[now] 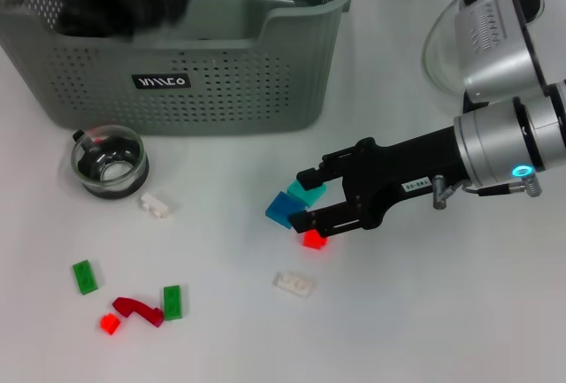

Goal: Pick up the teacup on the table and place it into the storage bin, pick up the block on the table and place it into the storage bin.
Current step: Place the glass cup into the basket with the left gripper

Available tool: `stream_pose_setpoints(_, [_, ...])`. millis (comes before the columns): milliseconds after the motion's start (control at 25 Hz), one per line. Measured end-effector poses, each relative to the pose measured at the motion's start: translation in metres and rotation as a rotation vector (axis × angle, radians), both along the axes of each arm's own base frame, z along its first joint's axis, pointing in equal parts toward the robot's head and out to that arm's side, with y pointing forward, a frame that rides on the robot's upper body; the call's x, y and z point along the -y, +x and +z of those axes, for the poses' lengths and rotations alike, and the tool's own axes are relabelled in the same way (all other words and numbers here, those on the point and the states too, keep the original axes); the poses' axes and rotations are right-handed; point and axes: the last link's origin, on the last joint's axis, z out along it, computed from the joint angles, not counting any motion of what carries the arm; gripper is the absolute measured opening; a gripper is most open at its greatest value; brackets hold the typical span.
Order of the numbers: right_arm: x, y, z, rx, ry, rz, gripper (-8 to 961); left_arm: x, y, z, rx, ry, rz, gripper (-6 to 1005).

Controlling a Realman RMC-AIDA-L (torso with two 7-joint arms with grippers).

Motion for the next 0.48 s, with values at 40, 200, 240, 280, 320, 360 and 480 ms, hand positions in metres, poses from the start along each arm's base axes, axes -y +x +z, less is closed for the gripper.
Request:
stream_pose_setpoints(40, [0.0, 0.001, 0.001, -0.003, 0.001, -0.007, 686, -0.012, 0.003, 0.002, 0.012, 0.026, 0.009, 72])
stream_pose_setpoints(200, [0.001, 0.003, 0.002, -0.004, -0.003, -0.035, 686, -0.052, 0.011, 0.001, 0.035, 0.083, 0.042, 83])
stream_pose_setpoints(240, [0.001, 0.003, 0.001, -0.004, -0.005, -0.039, 686, -0.061, 0.012, -0.002, 0.037, 0.098, 0.052, 86])
stream_pose_setpoints(280, [0.001, 0.003, 0.001, -0.004, -0.006, -0.042, 686, -0.071, 0.011, -0.007, 0.033, 0.109, 0.069, 88])
stream_pose_setpoints(320, [0.001, 0.003, 0.001, -0.004, -0.007, -0.044, 686, -0.08, 0.01, -0.013, 0.025, 0.124, 0.08, 91])
stream_pose_setpoints(360, [0.001, 0.004, 0.001, -0.004, -0.009, -0.049, 686, -0.087, 0.01, -0.019, 0.013, 0.135, 0.088, 93])
stream_pose_setpoints(480, [0.0, 0.003, 0.0, -0.003, -0.011, -0.051, 686, -0.105, 0.009, -0.041, -0.049, 0.175, 0.092, 101])
